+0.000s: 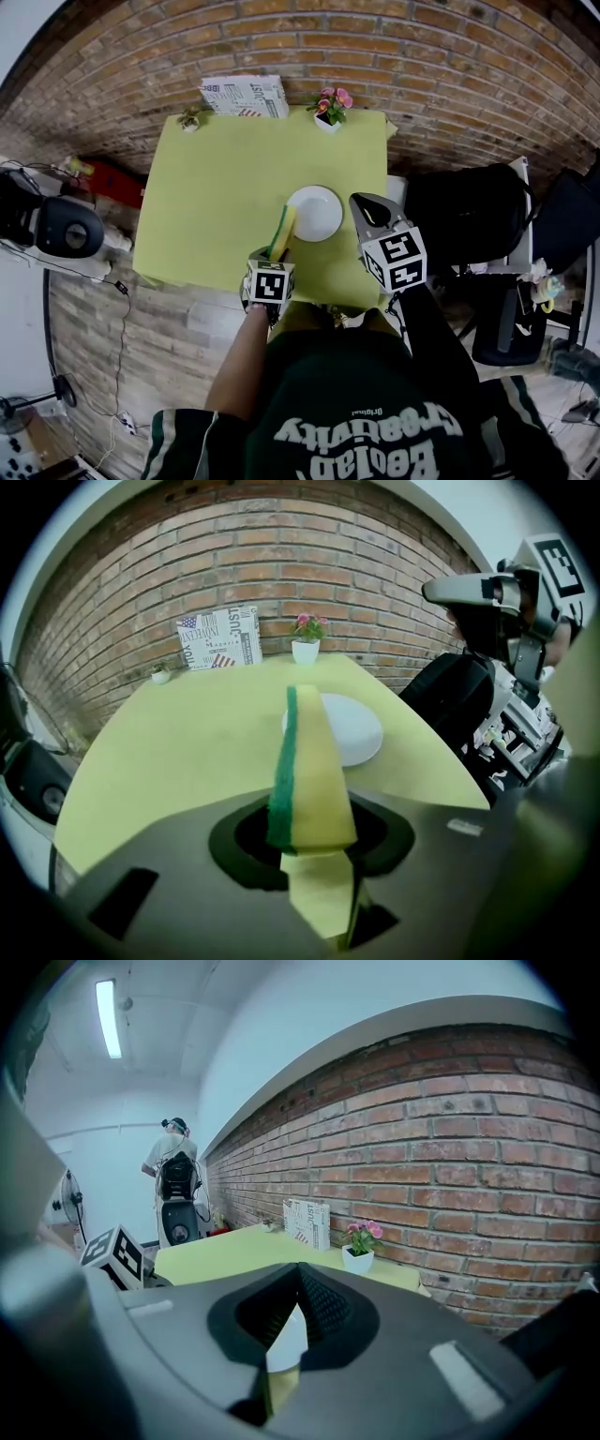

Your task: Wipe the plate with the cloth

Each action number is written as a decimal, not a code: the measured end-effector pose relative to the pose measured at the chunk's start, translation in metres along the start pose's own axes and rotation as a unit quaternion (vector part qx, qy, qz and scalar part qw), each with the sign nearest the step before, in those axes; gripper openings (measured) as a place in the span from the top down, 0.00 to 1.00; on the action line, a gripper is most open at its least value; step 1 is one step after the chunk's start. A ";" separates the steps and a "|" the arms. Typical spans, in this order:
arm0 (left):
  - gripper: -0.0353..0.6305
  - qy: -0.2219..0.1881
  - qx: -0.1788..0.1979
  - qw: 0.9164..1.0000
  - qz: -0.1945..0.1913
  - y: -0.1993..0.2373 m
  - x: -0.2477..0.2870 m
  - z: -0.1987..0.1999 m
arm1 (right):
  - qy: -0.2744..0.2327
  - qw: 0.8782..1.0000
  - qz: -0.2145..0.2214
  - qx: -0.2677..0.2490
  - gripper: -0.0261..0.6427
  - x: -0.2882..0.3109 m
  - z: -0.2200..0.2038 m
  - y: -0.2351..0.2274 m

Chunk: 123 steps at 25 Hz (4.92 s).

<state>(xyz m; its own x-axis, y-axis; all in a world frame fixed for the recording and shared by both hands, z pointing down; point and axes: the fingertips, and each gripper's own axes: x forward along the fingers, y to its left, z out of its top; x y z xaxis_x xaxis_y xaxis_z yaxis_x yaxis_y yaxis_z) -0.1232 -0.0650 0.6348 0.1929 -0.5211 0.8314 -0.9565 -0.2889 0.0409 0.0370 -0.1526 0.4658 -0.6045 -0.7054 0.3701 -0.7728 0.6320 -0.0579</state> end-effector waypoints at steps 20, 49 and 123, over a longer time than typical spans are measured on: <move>0.75 -0.044 0.075 0.991 -0.100 -0.083 0.002 0.024 | -0.009 1.000 -0.005 0.000 0.94 -0.003 0.002 -0.001; 0.75 -0.008 -0.024 1.000 -0.013 -0.007 -0.004 -0.013 | -0.004 1.000 0.018 -0.004 0.94 -0.003 -0.002 0.008; 0.75 -0.367 0.052 0.925 0.084 0.012 -0.194 0.226 | -0.126 0.990 -0.035 -0.052 0.94 -0.039 0.088 -0.012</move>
<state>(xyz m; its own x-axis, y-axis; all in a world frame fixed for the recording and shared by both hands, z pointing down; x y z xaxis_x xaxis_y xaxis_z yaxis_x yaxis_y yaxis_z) -0.1231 -0.1488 0.3486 0.1758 -0.9598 0.2188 -0.9678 -0.2092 -0.1398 0.0531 -0.1606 0.3702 -0.5885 -0.7985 0.1266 -0.7990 0.5983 0.0597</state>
